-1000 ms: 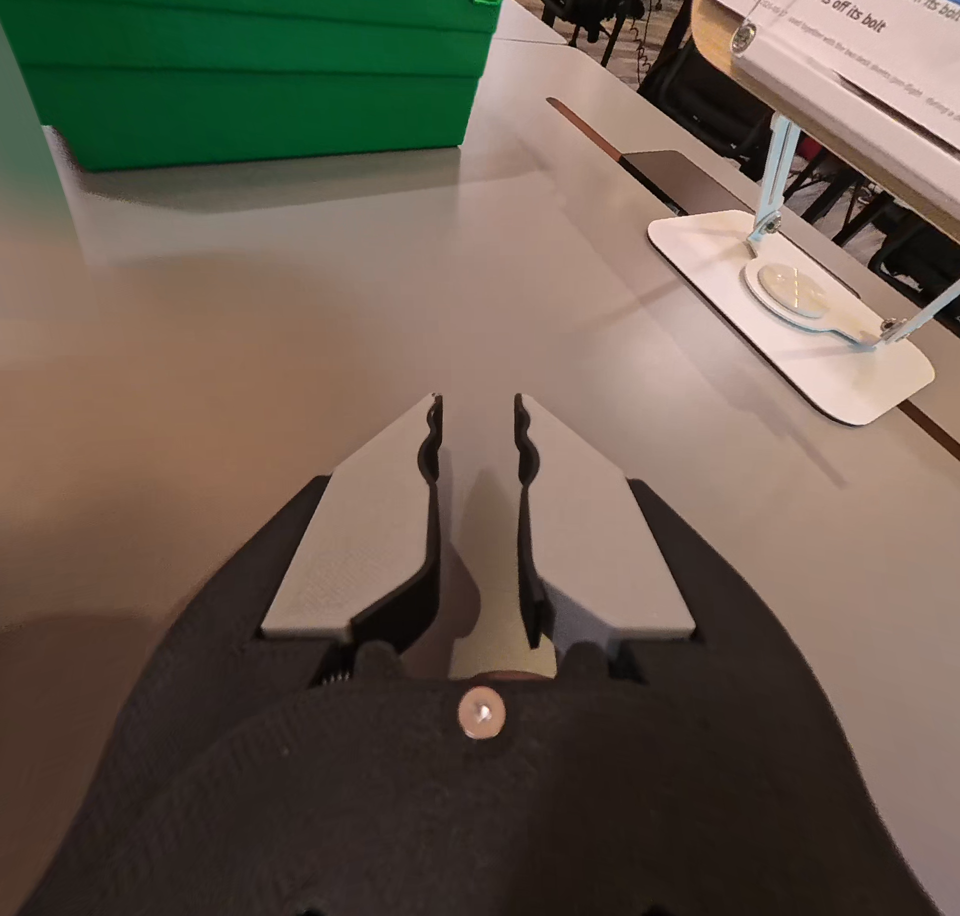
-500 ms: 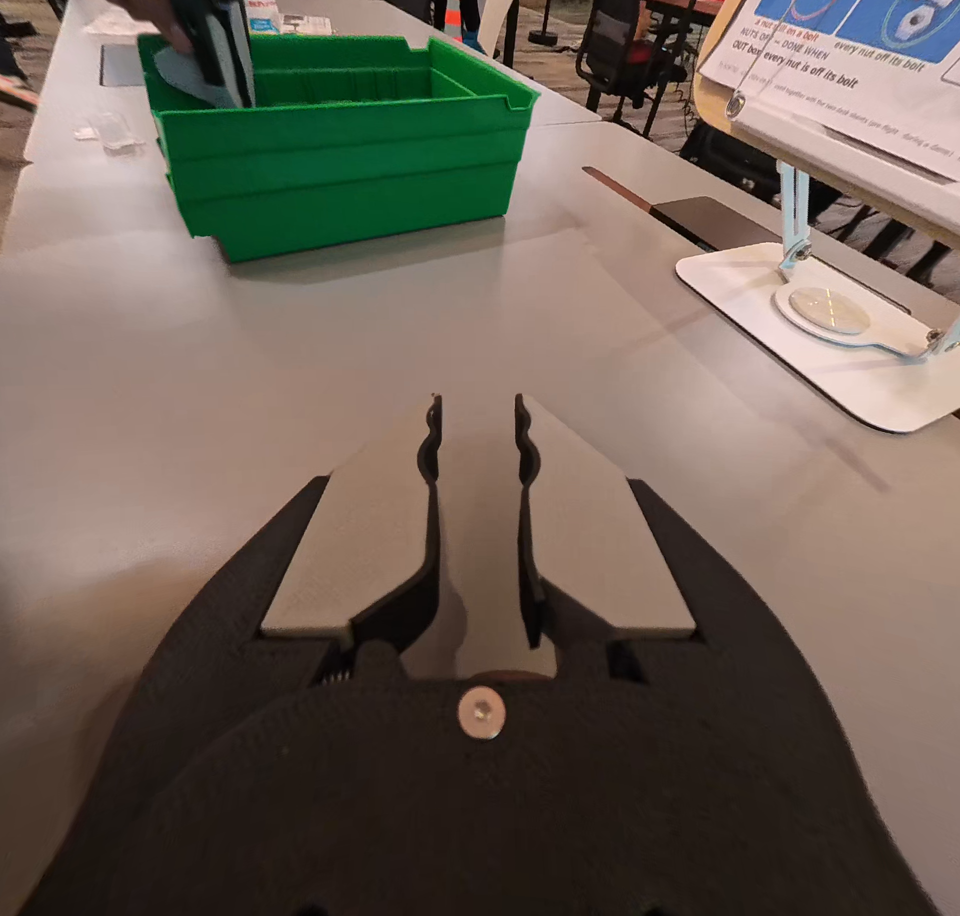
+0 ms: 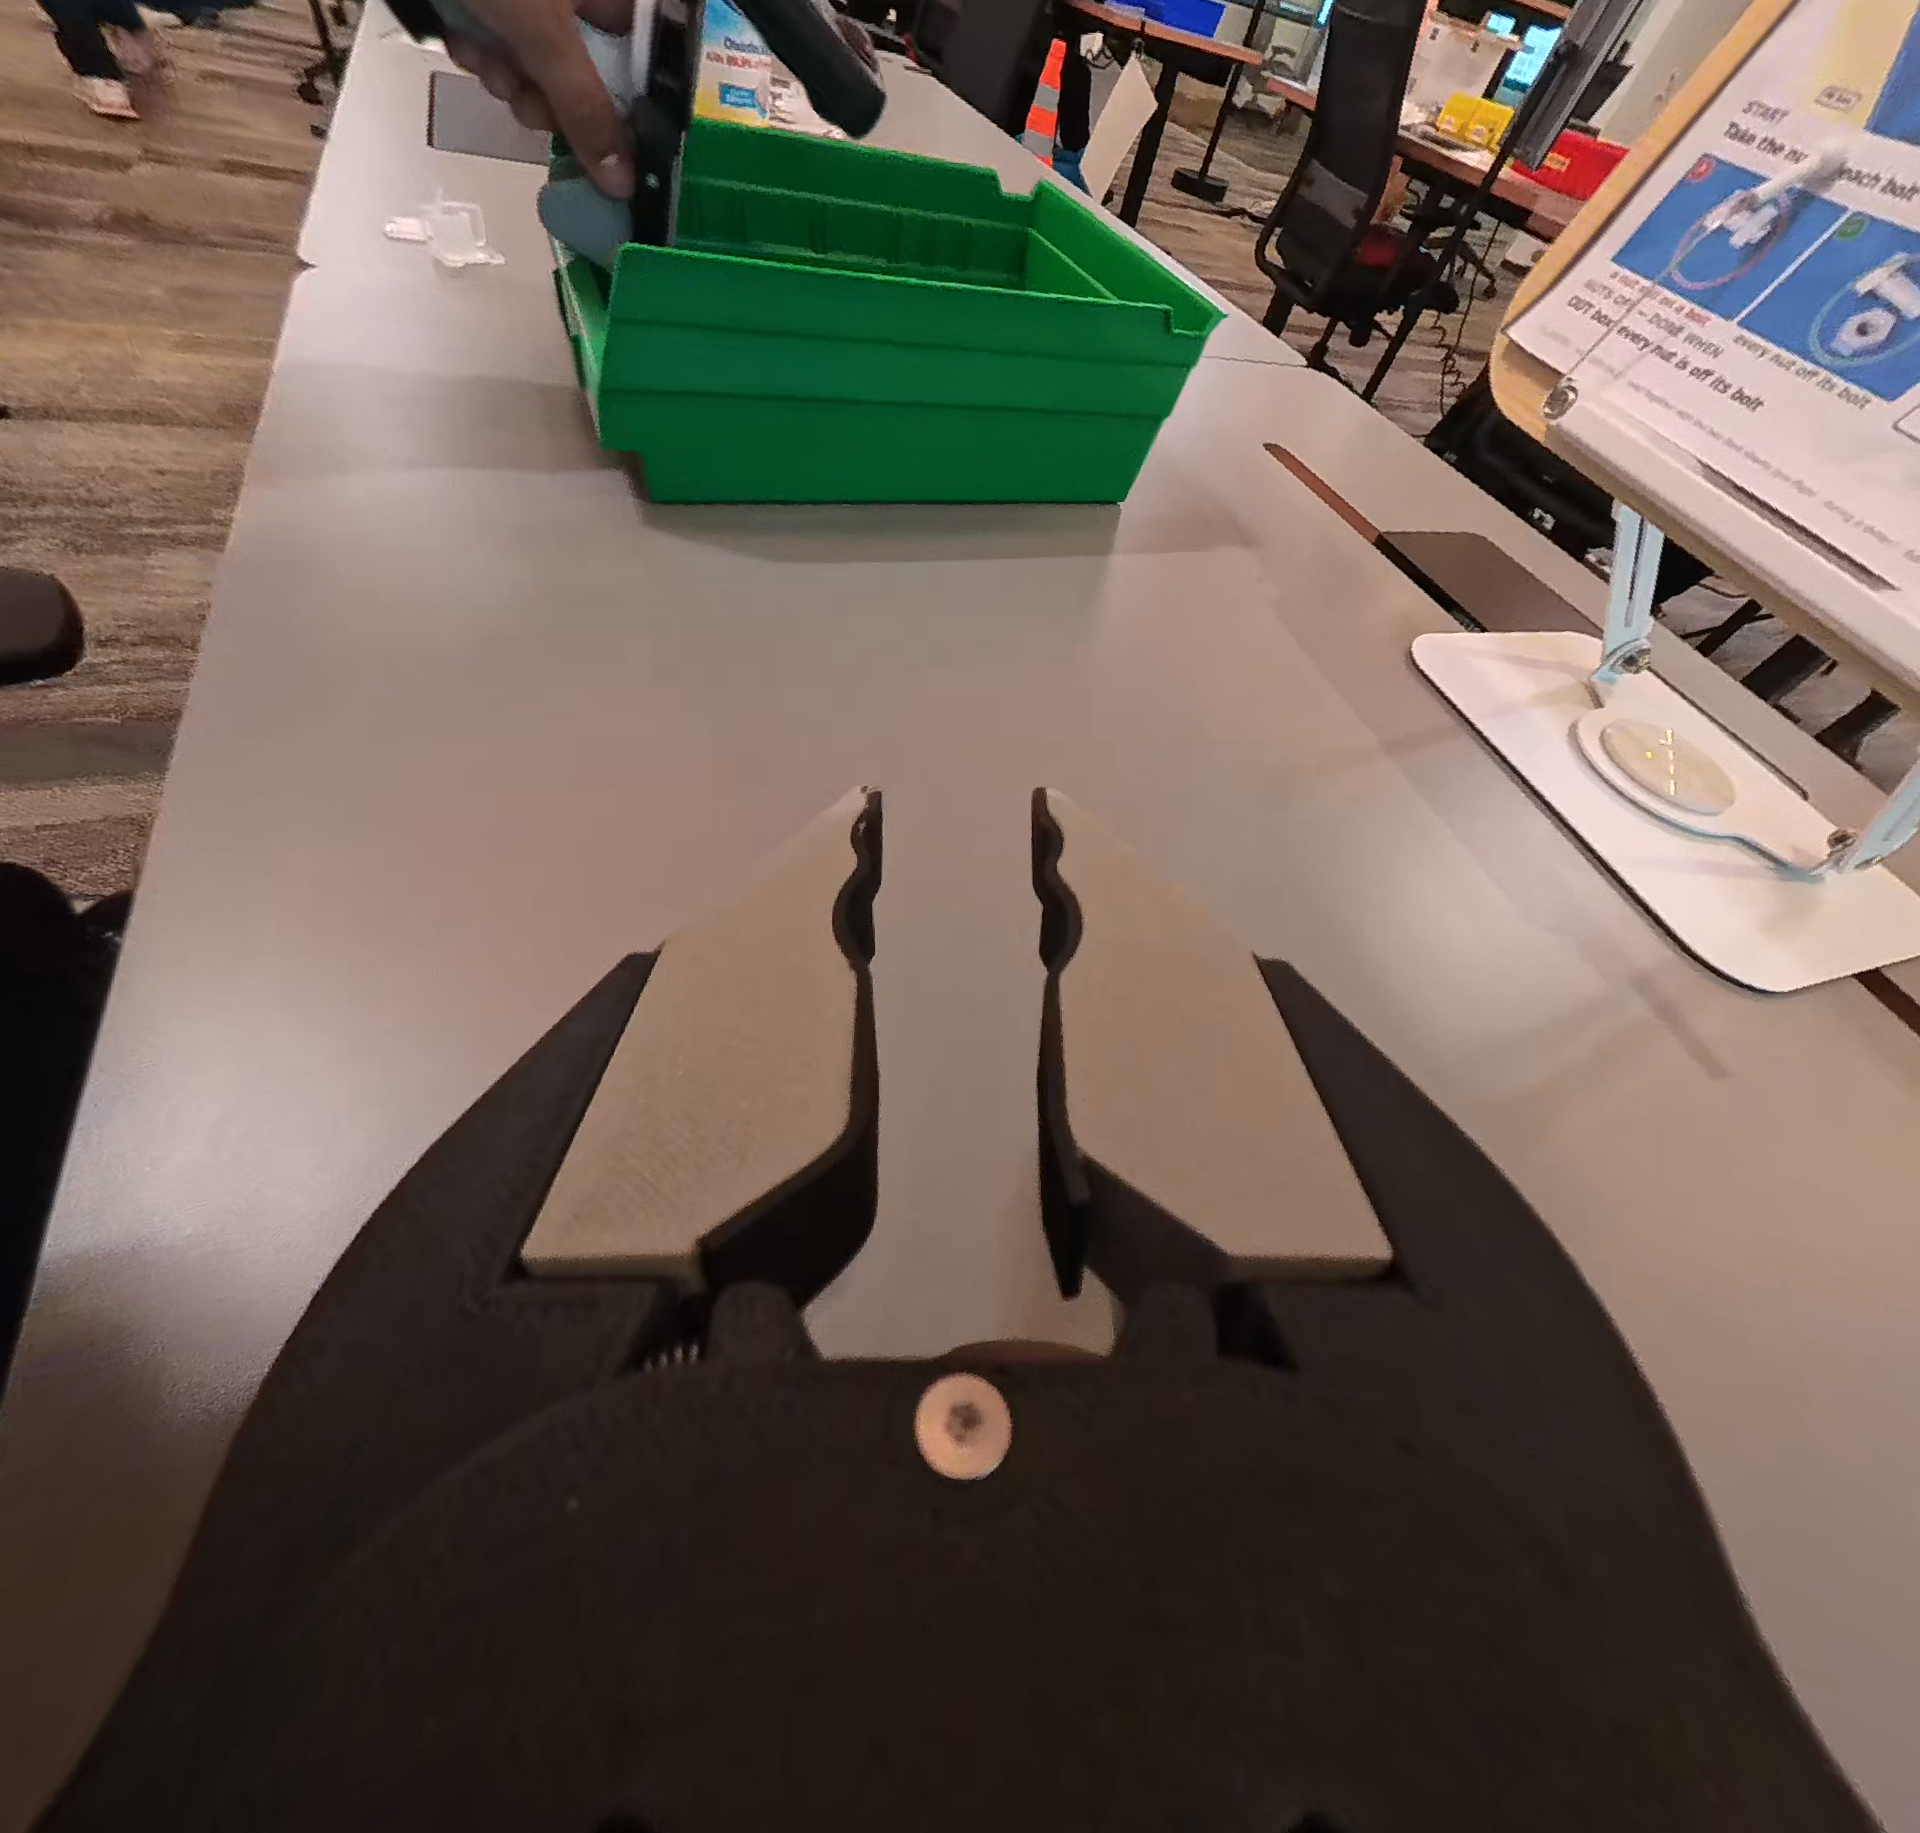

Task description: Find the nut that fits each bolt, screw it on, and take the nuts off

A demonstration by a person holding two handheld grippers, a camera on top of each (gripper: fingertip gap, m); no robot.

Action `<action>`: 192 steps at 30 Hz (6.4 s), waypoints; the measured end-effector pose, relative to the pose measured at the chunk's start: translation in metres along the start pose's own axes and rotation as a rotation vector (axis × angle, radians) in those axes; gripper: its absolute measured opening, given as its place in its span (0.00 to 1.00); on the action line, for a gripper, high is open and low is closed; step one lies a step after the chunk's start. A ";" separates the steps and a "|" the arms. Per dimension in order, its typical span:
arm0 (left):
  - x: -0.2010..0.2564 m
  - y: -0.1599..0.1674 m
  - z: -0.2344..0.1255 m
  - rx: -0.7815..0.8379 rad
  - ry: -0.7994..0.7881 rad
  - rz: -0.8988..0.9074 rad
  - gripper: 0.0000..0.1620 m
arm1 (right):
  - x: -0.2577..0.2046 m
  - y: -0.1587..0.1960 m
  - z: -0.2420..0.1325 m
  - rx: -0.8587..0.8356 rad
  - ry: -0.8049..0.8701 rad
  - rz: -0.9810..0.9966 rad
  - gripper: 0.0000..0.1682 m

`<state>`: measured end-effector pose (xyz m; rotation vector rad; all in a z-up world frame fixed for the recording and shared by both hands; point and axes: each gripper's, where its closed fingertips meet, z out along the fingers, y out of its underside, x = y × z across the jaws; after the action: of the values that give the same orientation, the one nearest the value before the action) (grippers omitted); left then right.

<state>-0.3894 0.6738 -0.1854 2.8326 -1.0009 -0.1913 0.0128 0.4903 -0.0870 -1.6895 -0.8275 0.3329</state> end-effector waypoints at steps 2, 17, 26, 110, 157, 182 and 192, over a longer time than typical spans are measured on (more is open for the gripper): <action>0.005 0.001 0.001 -0.011 0.065 -0.031 0.04 | -0.002 -0.003 -0.004 0.007 0.003 -0.017 0.15; 0.106 -0.051 -0.160 0.740 0.120 0.280 0.03 | 0.020 0.015 -0.007 -0.067 0.086 0.003 0.15; 0.413 -0.097 -0.171 1.375 0.443 0.936 0.03 | 0.050 0.026 -0.011 -0.022 0.108 0.241 0.16; 0.434 -0.097 -0.133 1.099 1.077 0.816 0.03 | -0.003 0.012 -0.012 0.013 0.025 -0.313 0.12; 0.434 -0.118 -0.102 1.199 0.593 0.930 0.16 | 0.014 0.074 0.013 -0.250 -0.082 0.229 0.03; 0.431 -0.123 -0.099 1.177 0.586 0.898 0.15 | 0.017 0.075 0.011 -0.268 -0.065 0.234 0.11; 0.429 -0.124 -0.098 1.171 0.585 0.894 0.15 | 0.029 0.058 0.005 -0.192 0.016 0.195 0.11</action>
<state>0.0333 0.5066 -0.1420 2.3423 -2.5425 1.6374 0.0500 0.5086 -0.1366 -1.9565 -0.7021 0.3817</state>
